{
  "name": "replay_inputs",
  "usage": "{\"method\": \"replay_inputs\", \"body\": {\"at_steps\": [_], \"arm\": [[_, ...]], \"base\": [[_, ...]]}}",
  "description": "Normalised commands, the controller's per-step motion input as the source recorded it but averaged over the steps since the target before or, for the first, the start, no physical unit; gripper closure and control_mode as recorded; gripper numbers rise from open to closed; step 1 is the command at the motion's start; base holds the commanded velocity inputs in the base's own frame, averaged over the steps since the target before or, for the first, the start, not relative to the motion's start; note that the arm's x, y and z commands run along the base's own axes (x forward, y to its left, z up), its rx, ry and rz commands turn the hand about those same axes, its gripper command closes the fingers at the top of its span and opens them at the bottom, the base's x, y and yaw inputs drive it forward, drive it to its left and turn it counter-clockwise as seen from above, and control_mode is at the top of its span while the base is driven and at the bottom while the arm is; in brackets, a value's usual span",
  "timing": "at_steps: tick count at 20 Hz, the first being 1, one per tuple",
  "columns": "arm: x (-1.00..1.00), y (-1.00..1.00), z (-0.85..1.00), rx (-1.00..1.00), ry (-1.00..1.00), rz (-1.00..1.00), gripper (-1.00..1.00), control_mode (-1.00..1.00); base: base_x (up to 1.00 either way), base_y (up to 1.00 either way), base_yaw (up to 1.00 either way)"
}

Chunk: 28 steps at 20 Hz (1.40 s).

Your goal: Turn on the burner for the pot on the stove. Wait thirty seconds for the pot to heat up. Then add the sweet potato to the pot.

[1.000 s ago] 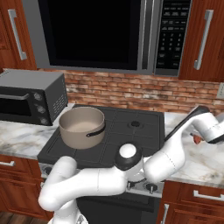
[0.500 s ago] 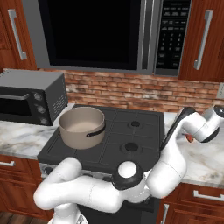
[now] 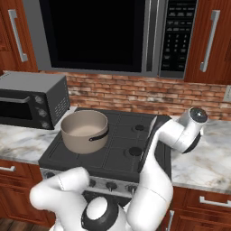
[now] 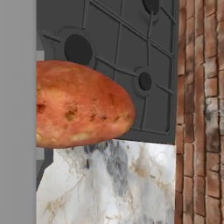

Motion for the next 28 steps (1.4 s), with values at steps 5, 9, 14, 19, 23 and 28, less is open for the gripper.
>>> {"method": "replay_inputs", "body": {"at_steps": [5,9,14,19,23,28], "arm": [[-0.51,0.57,1.00,-0.02,0.05,0.00,1.00,-1.00],[-0.52,0.44,0.98,0.00,0.07,0.00,1.00,-1.00],[-0.59,0.21,0.78,0.00,0.00,0.00,1.00,-1.00],[-0.82,0.37,0.12,0.00,-0.17,0.00,1.00,-1.00],[-0.99,0.55,0.00,0.00,-0.32,0.00,1.00,-1.00],[-0.61,0.63,0.21,-0.03,-0.24,0.00,1.00,-1.00]], "base": [[0.00,0.00,0.00],[0.00,0.00,0.00],[0.00,0.00,0.00],[0.00,0.00,0.00],[0.00,0.00,0.00],[0.00,0.00,0.00]]}}
